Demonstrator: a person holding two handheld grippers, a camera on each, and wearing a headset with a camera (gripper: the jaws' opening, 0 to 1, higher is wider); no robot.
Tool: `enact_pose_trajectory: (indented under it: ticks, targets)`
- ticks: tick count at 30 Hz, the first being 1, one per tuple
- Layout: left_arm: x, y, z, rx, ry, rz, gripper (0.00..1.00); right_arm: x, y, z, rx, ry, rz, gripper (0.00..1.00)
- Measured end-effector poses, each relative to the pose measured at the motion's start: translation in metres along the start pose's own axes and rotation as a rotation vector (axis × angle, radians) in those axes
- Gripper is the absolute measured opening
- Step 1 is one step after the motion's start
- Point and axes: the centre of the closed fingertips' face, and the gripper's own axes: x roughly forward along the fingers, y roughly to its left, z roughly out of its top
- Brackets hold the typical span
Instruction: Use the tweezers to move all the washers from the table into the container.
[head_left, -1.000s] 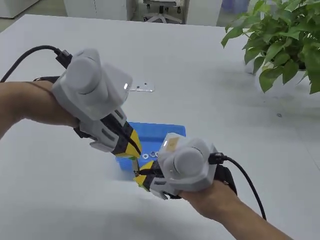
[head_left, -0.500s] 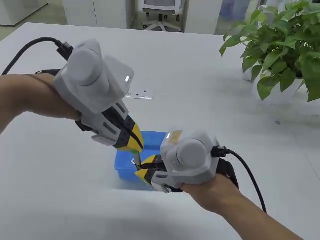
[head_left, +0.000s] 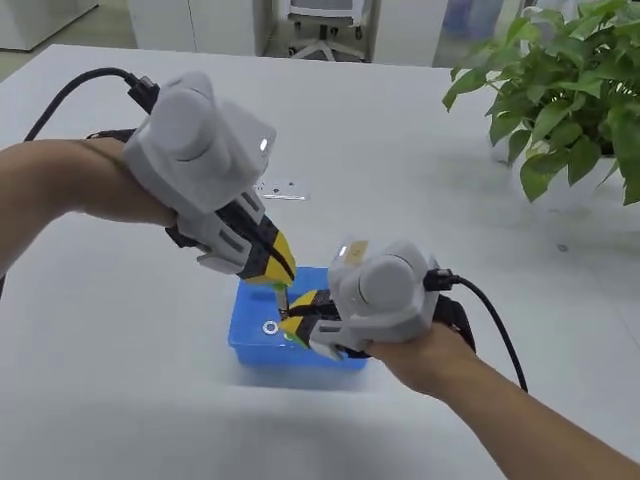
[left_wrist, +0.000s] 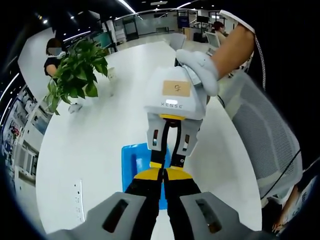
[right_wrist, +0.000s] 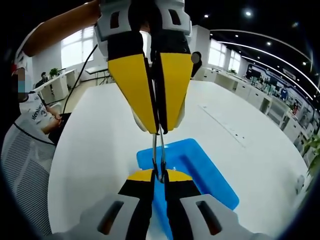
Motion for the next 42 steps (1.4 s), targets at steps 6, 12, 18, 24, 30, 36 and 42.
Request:
enact_pose_trajectory:
  ticks: [6, 12, 18, 24, 30, 36, 42]
  targets:
    - [0.008, 0.006, -0.008, -0.012, 0.007, -0.004, 0.05, 0.010, -0.005, -0.006, 0.016, 0.005, 0.013, 0.09]
    - [0.016, 0.012, -0.014, -0.029, 0.007, -0.012, 0.05, 0.019, -0.008, -0.013, 0.025, 0.021, 0.027, 0.09]
    - [0.024, 0.016, -0.021, -0.049, 0.007, -0.017, 0.05, 0.027, -0.010, -0.020, 0.030, 0.044, 0.043, 0.09]
    - [0.029, 0.019, -0.026, -0.061, 0.005, -0.013, 0.05, 0.034, -0.013, -0.024, 0.042, 0.057, 0.050, 0.09]
    - [0.030, 0.023, -0.031, -0.067, 0.009, -0.005, 0.06, 0.038, -0.016, -0.026, 0.056, 0.064, 0.057, 0.09]
    - [0.034, 0.026, -0.037, -0.075, 0.014, -0.001, 0.06, 0.043, -0.018, -0.031, 0.076, 0.080, 0.068, 0.09]
    - [0.037, 0.027, -0.041, -0.084, 0.015, -0.001, 0.06, 0.045, -0.018, -0.036, 0.089, 0.099, 0.078, 0.09]
